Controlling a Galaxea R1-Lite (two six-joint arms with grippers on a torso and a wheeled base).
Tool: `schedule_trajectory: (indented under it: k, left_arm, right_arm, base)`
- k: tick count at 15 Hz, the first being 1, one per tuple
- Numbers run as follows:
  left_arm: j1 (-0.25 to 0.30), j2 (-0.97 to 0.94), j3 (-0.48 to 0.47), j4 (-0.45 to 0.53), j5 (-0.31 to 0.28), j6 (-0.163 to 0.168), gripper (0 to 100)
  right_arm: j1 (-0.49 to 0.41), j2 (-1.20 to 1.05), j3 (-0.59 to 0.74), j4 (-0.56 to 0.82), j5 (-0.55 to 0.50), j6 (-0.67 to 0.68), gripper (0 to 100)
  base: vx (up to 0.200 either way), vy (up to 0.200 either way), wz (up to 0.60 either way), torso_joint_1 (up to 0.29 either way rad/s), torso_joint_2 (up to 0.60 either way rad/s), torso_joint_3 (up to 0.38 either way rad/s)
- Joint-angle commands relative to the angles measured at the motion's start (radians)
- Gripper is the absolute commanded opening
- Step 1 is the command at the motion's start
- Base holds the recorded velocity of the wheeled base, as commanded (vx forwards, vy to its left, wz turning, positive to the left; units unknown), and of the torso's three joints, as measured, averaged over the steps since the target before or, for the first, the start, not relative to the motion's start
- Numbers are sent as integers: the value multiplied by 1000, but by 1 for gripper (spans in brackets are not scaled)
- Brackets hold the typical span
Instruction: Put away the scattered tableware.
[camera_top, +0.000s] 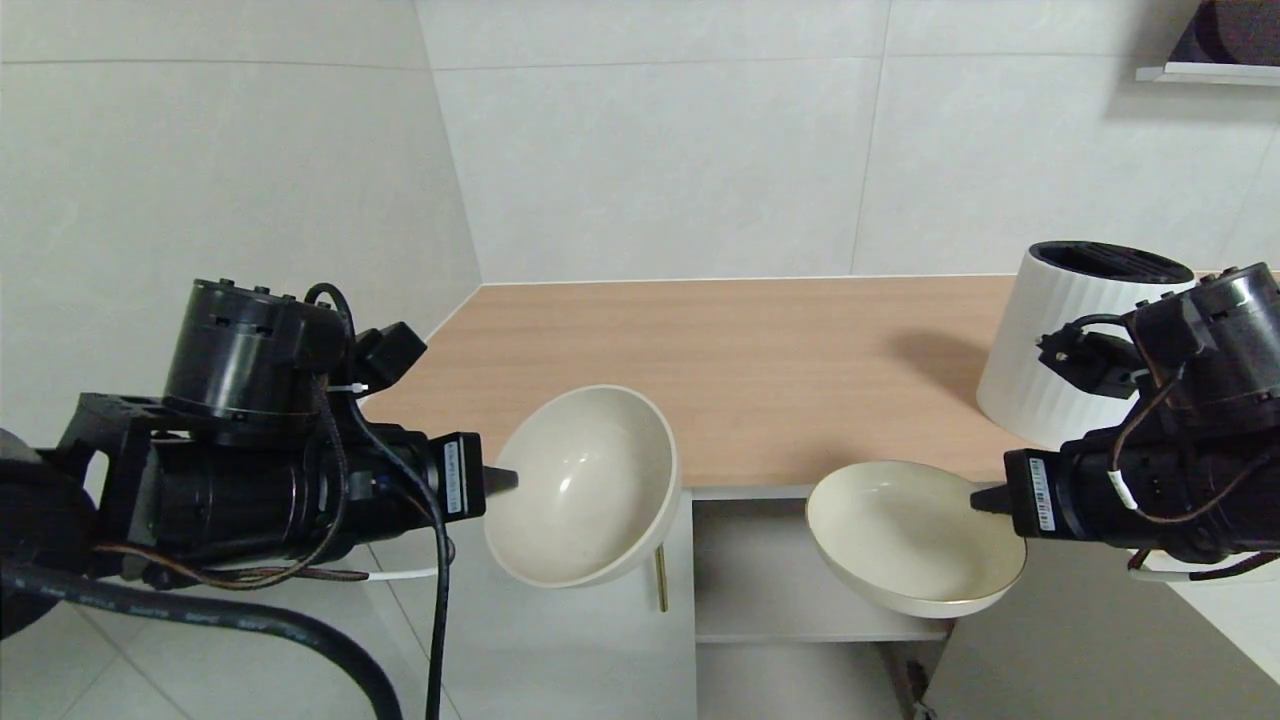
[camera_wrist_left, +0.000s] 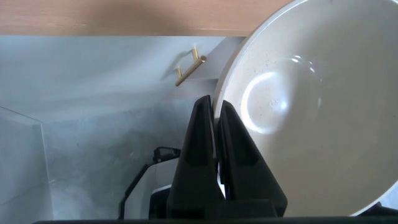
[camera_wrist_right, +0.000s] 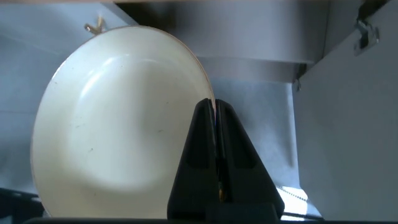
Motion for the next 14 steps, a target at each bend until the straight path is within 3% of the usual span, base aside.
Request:
schedule_trajectory:
  k: [1,8,14]
  left_arm:
    - [0,9,0,0,0,-1,0]
    - [0,11,2,1,1,-1,0]
    - [0,12,0,3,1,-1,0]
  right_arm:
    - [0,7,25,-29,-1,-1,0]
    - [0,16,37,-55,-13,-3,0]
    - [0,16,37,-55,-13,-3,0]
  base:
    - [0,0,0,0,0,0]
    - [0,0,0,-13,30,16]
    - [0,0,0,-179,437,249]
